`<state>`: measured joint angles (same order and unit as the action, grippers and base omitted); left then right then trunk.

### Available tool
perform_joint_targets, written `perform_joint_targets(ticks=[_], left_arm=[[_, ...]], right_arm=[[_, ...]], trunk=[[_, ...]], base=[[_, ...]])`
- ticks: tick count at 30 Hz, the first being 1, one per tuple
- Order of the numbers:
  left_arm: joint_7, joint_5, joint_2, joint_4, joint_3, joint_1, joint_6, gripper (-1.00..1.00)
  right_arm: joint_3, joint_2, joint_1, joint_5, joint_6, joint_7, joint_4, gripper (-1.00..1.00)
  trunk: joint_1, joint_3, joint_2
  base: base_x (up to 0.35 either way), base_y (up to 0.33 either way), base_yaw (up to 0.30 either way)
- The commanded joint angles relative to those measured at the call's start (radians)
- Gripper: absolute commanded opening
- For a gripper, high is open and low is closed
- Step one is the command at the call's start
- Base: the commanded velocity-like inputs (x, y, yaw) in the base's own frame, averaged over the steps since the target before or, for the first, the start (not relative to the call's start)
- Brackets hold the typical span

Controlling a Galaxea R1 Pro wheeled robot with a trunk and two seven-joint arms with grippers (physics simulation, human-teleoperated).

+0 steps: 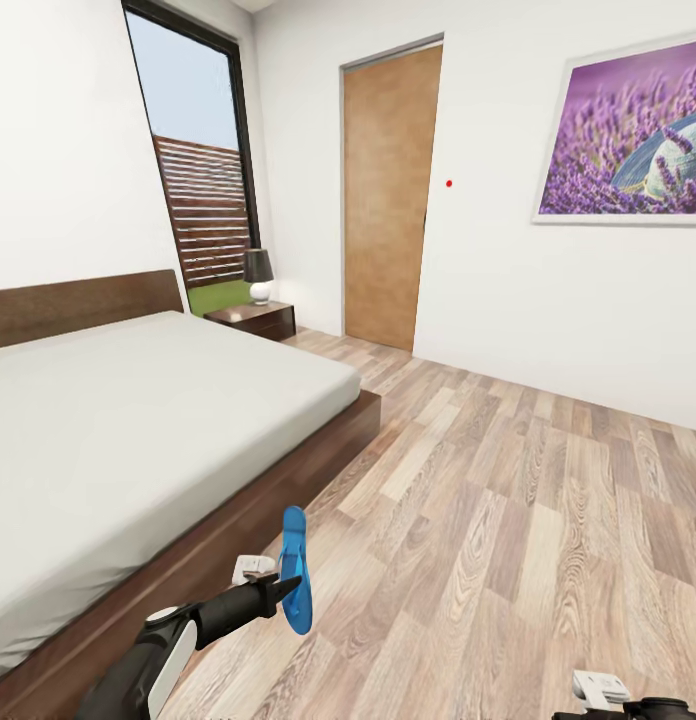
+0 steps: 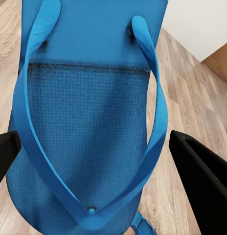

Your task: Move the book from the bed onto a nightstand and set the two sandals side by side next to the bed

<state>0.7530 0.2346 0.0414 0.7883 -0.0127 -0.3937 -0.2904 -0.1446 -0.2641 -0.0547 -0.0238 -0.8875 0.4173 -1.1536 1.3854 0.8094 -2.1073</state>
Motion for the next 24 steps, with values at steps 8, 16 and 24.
perform_joint_targets(ticks=[8,16,24], left_arm=[[0.003,0.009,0.000,0.000,-0.001,-0.001,-0.010,-1.00],[0.003,0.009,0.000,0.000,-0.001,-0.001,-0.010,-1.00],[0.003,0.009,-0.002,0.000,0.001,-0.001,-0.012,-1.00]], right_arm=[[-0.001,0.000,-0.001,-0.002,-0.005,0.001,0.001,1.00],[-0.003,-0.002,-0.001,-0.002,-0.004,0.002,0.002,1.00],[-0.007,-0.007,-0.037,0.004,-0.018,0.002,-0.080,1.00]], trunk=[[0.031,0.026,-0.057],[0.061,0.051,-0.113],[0.092,0.076,-0.169]], base=[[0.000,0.000,0.000],[0.000,0.000,0.000],[0.000,0.000,0.000]])
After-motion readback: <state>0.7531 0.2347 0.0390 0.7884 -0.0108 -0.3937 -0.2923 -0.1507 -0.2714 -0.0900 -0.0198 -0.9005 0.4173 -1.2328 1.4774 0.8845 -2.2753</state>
